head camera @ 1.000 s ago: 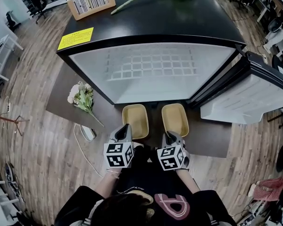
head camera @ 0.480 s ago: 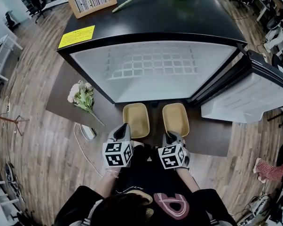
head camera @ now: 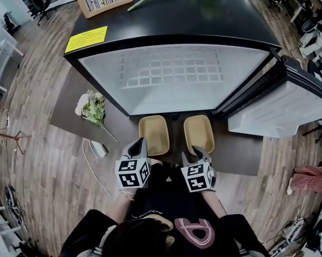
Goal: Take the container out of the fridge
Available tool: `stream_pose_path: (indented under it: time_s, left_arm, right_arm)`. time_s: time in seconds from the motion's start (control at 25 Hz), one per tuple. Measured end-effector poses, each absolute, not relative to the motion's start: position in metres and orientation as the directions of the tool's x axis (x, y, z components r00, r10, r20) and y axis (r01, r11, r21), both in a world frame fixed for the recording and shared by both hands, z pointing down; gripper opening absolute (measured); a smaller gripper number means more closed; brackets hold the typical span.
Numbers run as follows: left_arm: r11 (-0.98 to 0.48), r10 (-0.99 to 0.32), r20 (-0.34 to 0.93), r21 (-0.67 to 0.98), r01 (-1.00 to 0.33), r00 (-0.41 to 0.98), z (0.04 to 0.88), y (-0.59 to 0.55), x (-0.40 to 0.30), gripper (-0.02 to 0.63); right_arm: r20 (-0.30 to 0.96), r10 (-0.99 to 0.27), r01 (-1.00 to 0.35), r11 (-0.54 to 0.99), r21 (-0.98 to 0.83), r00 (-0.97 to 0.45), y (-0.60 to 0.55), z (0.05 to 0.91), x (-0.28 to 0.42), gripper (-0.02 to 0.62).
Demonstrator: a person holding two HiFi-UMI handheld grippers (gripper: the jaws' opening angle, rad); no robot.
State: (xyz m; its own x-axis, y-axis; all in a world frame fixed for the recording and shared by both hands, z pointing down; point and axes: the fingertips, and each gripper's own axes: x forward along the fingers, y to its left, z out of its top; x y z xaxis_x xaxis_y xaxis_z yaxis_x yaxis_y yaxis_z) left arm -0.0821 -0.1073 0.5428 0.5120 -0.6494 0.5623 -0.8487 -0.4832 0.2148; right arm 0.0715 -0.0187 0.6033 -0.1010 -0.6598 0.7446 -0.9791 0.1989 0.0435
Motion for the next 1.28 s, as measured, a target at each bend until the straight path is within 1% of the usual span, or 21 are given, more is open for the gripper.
stream_pose_path:
  time_s: [0.08,0.24,0.48,0.68,0.8,0.88,1.08,1.28]
  left_arm:
    - [-0.495,-0.648,0.552,0.218,-0.841,0.524,0.541,-0.107,-0.079,0.012]
    - [-0.528,-0.646,0.521,0.223,-0.819,0.558,0.535,-0.110,-0.071,0.012]
    - [-0.560,-0.648,0.471,0.239,-0.793,0.599,0.522,-0.115,-0.066,0.012]
    - [-0.580,-0.655,0.420,0.254,-0.774,0.629,0.502,-0.120,-0.063,0.012]
    - [-0.592,-0.659,0.392,0.255,-0.764,0.642,0.491,-0.125,-0.060,0.012]
    - [-0.603,-0.659,0.375,0.254,-0.756,0.652,0.486,-0.127,-0.058,0.012]
    - [-0.641,-0.653,0.335,0.233,-0.731,0.679,0.477,-0.130,-0.055,0.012]
    - [-0.653,-0.639,0.334,0.240,-0.718,0.693,0.478,-0.127,-0.052,0.012]
  right_arm:
    - [0.730,-0.676,-0.981,0.191,0.033,-0.107,-0.020,0.595,0.073,0.176]
    - [0.688,-0.715,-0.987,0.158,-0.015,-0.125,-0.026,0.577,0.078,0.190]
    - [0.604,-0.785,-0.991,0.126,-0.056,-0.134,-0.042,0.540,0.083,0.181]
    - [0.522,-0.847,-0.995,0.086,-0.059,-0.104,-0.057,0.506,0.091,0.180]
    - [0.476,-0.876,-0.996,0.063,-0.057,-0.083,-0.064,0.493,0.094,0.159]
    - [0.456,-0.887,-0.997,0.055,-0.049,-0.072,-0.065,0.488,0.095,0.117]
    - [0.439,-0.897,-0.999,0.030,-0.044,-0.047,-0.067,0.486,0.097,0.080]
    - [0.444,-0.896,-0.999,-0.004,-0.042,-0.015,-0.068,0.491,0.100,0.041]
